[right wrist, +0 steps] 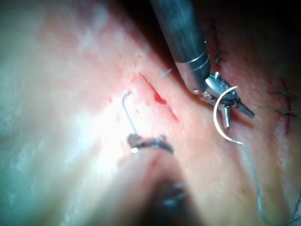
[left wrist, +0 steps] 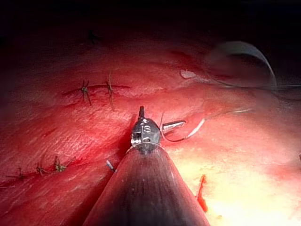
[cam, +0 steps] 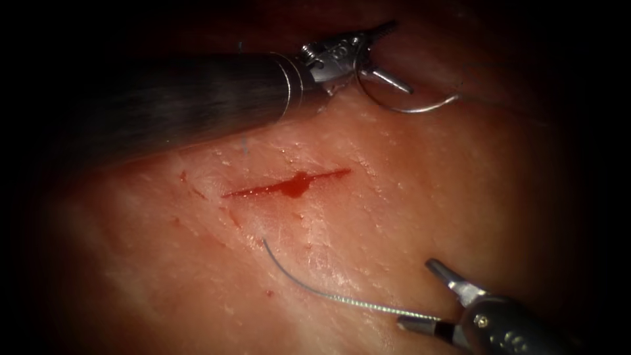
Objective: Wound Closure
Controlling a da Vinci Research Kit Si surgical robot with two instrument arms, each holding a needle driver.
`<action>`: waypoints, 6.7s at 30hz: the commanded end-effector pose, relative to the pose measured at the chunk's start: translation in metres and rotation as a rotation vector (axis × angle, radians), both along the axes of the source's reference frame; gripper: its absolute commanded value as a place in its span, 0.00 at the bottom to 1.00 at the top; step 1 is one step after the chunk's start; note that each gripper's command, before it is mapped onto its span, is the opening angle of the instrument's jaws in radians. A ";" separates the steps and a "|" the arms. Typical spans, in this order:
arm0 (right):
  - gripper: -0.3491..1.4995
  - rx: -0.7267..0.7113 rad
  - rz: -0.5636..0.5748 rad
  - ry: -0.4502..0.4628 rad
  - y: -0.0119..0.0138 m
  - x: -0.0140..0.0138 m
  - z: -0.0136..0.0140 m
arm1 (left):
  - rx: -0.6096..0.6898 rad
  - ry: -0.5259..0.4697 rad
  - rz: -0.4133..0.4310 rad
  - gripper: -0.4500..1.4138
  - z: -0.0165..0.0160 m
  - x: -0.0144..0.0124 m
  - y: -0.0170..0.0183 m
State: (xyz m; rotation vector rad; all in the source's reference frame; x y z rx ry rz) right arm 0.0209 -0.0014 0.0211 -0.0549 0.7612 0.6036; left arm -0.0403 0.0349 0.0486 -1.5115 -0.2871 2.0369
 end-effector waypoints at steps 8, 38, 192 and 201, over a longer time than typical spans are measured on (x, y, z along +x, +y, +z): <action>0.99 0.007 -0.013 0.012 0.0003 0.0017 0.0012 | 0.037 0.110 -0.004 0.90 -0.0083 0.0082 0.0011; 0.99 0.043 -0.038 0.265 0.0053 0.0037 -0.0067 | -0.197 0.036 -0.168 0.75 -0.0102 0.0077 0.0020; 0.76 0.023 -0.279 0.304 0.0100 0.0015 0.0060 | -0.452 0.428 0.425 0.59 -0.0192 -0.0026 -0.0339; 0.76 0.022 -0.283 0.300 0.0096 0.0017 0.0063 | -0.529 0.503 0.447 0.54 -0.0188 -0.0059 -0.0338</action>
